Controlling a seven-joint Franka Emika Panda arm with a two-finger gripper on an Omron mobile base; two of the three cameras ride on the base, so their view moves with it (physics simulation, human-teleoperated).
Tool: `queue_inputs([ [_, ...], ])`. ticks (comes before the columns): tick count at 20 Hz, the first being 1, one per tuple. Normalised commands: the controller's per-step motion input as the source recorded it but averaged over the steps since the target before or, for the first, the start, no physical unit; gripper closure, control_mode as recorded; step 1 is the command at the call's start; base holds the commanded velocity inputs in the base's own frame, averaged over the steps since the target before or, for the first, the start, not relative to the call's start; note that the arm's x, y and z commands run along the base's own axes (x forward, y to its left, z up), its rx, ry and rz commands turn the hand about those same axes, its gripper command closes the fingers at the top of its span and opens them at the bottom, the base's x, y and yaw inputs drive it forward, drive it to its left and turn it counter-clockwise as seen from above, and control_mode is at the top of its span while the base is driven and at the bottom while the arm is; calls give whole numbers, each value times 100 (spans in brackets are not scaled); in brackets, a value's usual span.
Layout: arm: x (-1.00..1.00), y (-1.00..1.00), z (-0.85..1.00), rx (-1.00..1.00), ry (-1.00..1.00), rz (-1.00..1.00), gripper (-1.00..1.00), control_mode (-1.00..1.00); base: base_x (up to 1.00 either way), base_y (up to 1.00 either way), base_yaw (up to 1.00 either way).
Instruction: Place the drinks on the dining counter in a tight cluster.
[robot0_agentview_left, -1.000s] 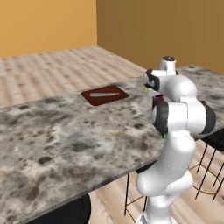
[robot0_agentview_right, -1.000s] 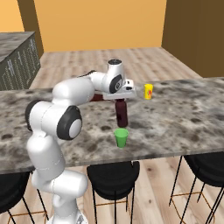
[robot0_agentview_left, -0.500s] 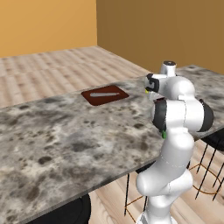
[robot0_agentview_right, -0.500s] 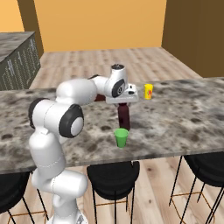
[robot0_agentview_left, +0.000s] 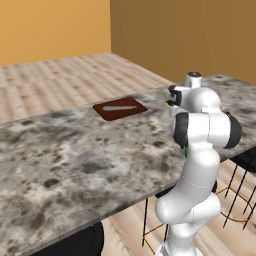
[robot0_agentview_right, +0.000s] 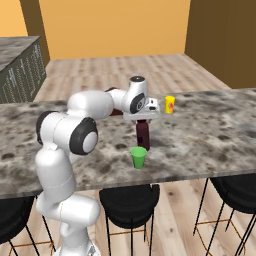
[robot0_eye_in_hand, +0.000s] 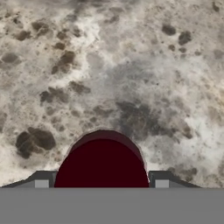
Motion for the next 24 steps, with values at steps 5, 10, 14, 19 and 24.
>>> queue_inputs([
  [5, 16, -6, -9, 0, -3, 0, 100, -100, 0, 0, 0],
  [10, 8, -5, -17, 0, -2, 0, 100, -100, 0, 0, 0],
  [14, -5, -4, -30, 0, -2, 0, -100, -100, 0, 0, 0],
  [19, 0, -6, -21, 0, 0, 0, -100, -100, 0, 0, 0],
  [24, -5, -8, -5, 0, -2, 0, -100, -100, 0, 0, 0],
])
